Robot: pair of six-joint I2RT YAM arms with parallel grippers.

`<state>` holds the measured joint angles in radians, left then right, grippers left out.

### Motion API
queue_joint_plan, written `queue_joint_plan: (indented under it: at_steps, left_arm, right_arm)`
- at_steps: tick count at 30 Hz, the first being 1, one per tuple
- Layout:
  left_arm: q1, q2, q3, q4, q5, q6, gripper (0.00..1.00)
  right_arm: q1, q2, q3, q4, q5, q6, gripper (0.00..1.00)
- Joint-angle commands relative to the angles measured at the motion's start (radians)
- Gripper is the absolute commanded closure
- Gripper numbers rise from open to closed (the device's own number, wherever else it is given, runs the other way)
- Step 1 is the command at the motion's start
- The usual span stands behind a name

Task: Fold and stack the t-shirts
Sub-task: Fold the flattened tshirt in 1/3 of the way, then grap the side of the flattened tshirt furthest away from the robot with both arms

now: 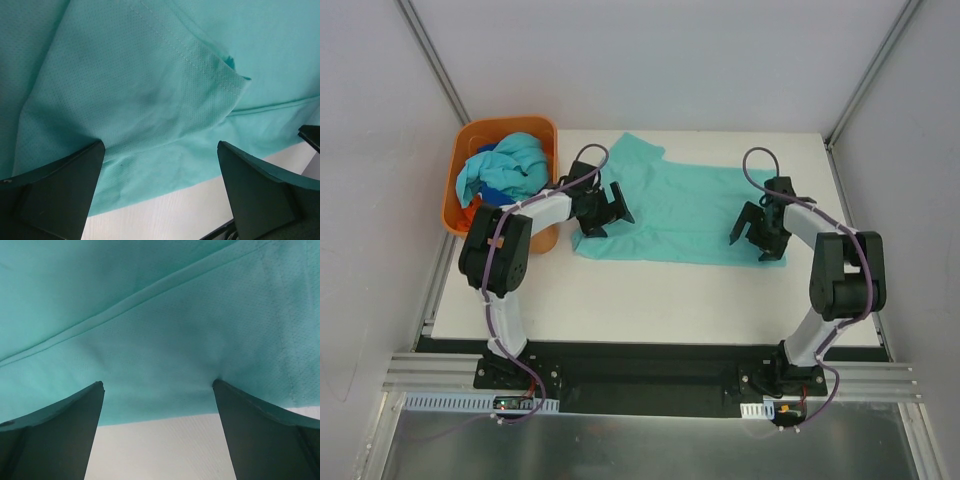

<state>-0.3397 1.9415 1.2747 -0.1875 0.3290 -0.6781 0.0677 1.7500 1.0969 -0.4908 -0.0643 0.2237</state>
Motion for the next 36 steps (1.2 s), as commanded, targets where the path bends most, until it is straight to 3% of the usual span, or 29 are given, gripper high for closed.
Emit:
queue_joint_plan:
  at_steps: [1,9,13,16,20,25,28,31,36]
  left_arm:
    - [-0.018,-0.071,-0.158,-0.05,-0.041,-0.026,0.01]
    - [-0.159,-0.433,-0.572,-0.041,-0.195,-0.152,0.01]
    - [-0.22,-0.616,-0.741,-0.043,-0.225,-0.264,0.01]
    - [-0.234,-0.728,-0.776,-0.041,-0.211,-0.261,0.01]
    - [-0.24,-0.77,-0.64,-0.05,-0.214,-0.189,0.01]
    - [-0.24,-0.679,-0.378,-0.107,-0.274,-0.04,0.01]
    - [-0.222,-0.56,-0.166,-0.19,-0.353,0.046,0.01]
    - [-0.161,-0.396,0.105,-0.282,-0.361,0.121,0.01]
    - [-0.087,-0.086,0.395,-0.39,-0.383,0.218,0.01]
  right_arm:
    - [0.0,-0.072,-0.152,-0.02,-0.029,0.035,0.03]
    - [0.003,-0.463,-0.53,-0.075,-0.003,0.186,0.03]
    - [0.004,-0.653,-0.641,-0.143,0.012,0.212,0.03]
    - [0.017,-0.797,-0.609,-0.234,-0.002,0.223,0.03]
    - [0.021,-0.917,-0.456,-0.325,0.079,0.177,0.03]
    - [0.02,-0.874,-0.234,-0.357,0.158,0.1,0.03]
    - [0.001,-0.764,-0.122,-0.333,0.169,0.057,0.03]
    - [-0.041,-0.671,-0.065,-0.261,0.083,0.025,0.03]
    - [-0.111,-0.523,0.01,-0.197,0.018,-0.004,0.03]
